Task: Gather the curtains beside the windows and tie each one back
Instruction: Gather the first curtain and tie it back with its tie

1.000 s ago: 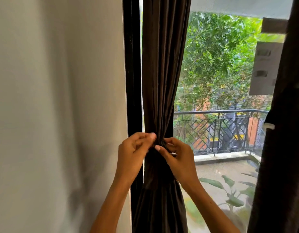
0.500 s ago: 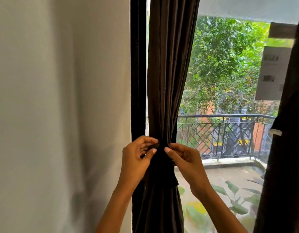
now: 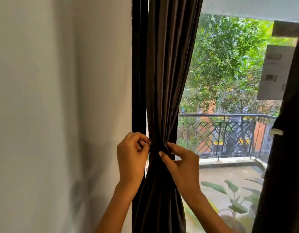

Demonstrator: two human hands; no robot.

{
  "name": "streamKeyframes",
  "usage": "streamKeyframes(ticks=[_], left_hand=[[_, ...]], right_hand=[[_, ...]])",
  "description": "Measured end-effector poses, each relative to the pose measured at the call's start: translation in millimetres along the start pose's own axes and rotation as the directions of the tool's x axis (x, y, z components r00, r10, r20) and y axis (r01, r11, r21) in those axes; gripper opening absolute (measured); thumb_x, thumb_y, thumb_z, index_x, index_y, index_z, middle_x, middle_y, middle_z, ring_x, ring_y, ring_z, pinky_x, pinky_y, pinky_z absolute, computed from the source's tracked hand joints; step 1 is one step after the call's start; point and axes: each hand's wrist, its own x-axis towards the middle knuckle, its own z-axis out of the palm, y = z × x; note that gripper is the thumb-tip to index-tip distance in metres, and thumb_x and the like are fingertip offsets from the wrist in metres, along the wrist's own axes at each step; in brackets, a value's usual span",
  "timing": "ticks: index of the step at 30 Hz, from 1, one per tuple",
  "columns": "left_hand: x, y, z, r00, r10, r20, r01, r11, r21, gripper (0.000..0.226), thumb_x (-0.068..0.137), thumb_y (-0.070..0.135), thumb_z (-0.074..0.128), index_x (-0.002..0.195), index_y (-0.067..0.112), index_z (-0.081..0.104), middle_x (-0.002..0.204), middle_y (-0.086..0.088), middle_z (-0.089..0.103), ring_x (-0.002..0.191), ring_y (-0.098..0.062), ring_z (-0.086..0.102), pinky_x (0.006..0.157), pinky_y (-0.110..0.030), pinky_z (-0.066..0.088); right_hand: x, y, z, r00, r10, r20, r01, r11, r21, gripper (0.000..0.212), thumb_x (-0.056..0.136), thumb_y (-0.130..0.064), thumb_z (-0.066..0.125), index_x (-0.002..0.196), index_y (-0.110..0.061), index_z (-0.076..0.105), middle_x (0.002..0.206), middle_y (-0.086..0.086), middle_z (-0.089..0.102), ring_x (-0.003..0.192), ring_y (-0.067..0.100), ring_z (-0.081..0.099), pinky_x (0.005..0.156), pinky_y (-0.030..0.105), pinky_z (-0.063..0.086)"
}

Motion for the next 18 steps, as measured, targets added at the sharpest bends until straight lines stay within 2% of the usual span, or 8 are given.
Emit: streamKeyframes(ticks=[2, 3, 6, 8, 10, 12, 16, 18], left_hand=[[-8, 4, 3, 0.996, -0.077, 0.032, 0.080, 0.992, -0.101, 0.016, 0.079, 0.002, 0.071, 0.082, 0.017, 0.070, 0.076, 0.009, 0.064, 0.074, -0.002, 0.062, 0.065, -0.005, 0.048], [-12, 7, 4, 0.990, -0.132, 0.058, 0.140, 0.978, -0.158, 0.014, 0.082, 0.005, 0.069, 0.086, 0.019, 0.071, 0.079, 0.010, 0.065, 0.076, -0.001, 0.063, 0.069, -0.010, 0.052], [-23, 20, 6, 0.950, -0.276, 0.145, 0.308, 0.903, -0.299, 0.013, 0.090, 0.022, 0.060, 0.098, 0.026, 0.069, 0.089, 0.010, 0.070, 0.084, -0.005, 0.067, 0.078, -0.019, 0.055], [-28, 29, 8, 0.934, -0.323, 0.153, 0.358, 0.853, -0.381, 0.021, 0.085, 0.025, 0.065, 0.106, 0.024, 0.069, 0.092, 0.011, 0.072, 0.087, -0.004, 0.068, 0.080, -0.016, 0.053], [-30, 36, 11, 0.922, -0.360, 0.144, 0.384, 0.797, -0.466, 0.026, 0.079, 0.020, 0.073, 0.105, 0.021, 0.071, 0.089, 0.010, 0.074, 0.086, -0.004, 0.069, 0.079, -0.017, 0.054], [-29, 37, 15, 0.911, -0.391, 0.131, 0.403, 0.772, -0.492, 0.027, 0.076, 0.019, 0.076, 0.103, 0.018, 0.073, 0.087, 0.008, 0.075, 0.084, -0.008, 0.071, 0.079, -0.026, 0.057], [-19, 28, 22, 0.901, -0.411, 0.138, 0.426, 0.782, -0.454, 0.020, 0.076, 0.017, 0.077, 0.096, 0.017, 0.074, 0.082, 0.005, 0.075, 0.079, -0.012, 0.072, 0.078, -0.035, 0.059], [-16, 24, 25, 0.901, -0.411, 0.137, 0.429, 0.802, -0.416, 0.015, 0.078, 0.017, 0.075, 0.093, 0.016, 0.073, 0.080, 0.004, 0.074, 0.078, -0.012, 0.071, 0.077, -0.036, 0.059]], right_hand=[[0, 4, 4, 1.000, 0.012, -0.010, -0.012, 1.000, -0.019, 0.033, 0.080, -0.010, 0.074, 0.110, -0.024, 0.072, 0.092, -0.005, 0.073, 0.086, -0.001, 0.066, 0.071, 0.020, 0.057], [-1, 5, 5, 1.000, 0.014, -0.018, -0.014, 0.999, -0.038, 0.035, 0.080, -0.011, 0.074, 0.112, -0.025, 0.071, 0.090, -0.004, 0.072, 0.084, -0.002, 0.065, 0.071, 0.019, 0.056], [-4, 3, 8, 0.999, -0.010, -0.038, 0.006, 0.997, -0.083, 0.041, 0.081, -0.009, 0.073, 0.117, -0.027, 0.066, 0.082, 0.000, 0.066, 0.077, 0.001, 0.063, 0.067, 0.008, 0.050], [-8, 3, 10, 0.999, -0.031, -0.042, 0.025, 0.993, -0.116, 0.043, 0.082, -0.011, 0.072, 0.119, -0.030, 0.064, 0.080, -0.004, 0.062, 0.073, 0.003, 0.062, 0.065, 0.011, 0.050], [-11, 4, 13, 0.998, -0.057, -0.024, 0.053, 0.988, -0.145, 0.042, 0.083, -0.012, 0.071, 0.119, -0.032, 0.066, 0.079, -0.008, 0.058, 0.072, 0.003, 0.060, 0.062, 0.017, 0.050], [-15, 5, 15, 0.996, -0.088, 0.011, 0.089, 0.989, -0.119, 0.039, 0.084, -0.014, 0.067, 0.119, -0.032, 0.066, 0.081, -0.010, 0.058, 0.076, 0.002, 0.059, 0.060, 0.010, 0.043], [-19, 9, 15, 0.983, -0.160, 0.087, 0.170, 0.979, -0.113, 0.050, 0.078, -0.014, 0.061, 0.127, -0.026, 0.062, 0.106, -0.013, 0.069, 0.090, -0.004, 0.055, 0.069, 0.003, 0.040], [-17, 13, 13, 0.978, -0.172, 0.119, 0.184, 0.979, -0.091, 0.054, 0.078, -0.011, 0.062, 0.130, -0.026, 0.058, 0.125, -0.018, 0.062, 0.092, -0.002, 0.056, 0.072, 0.004, 0.041]])
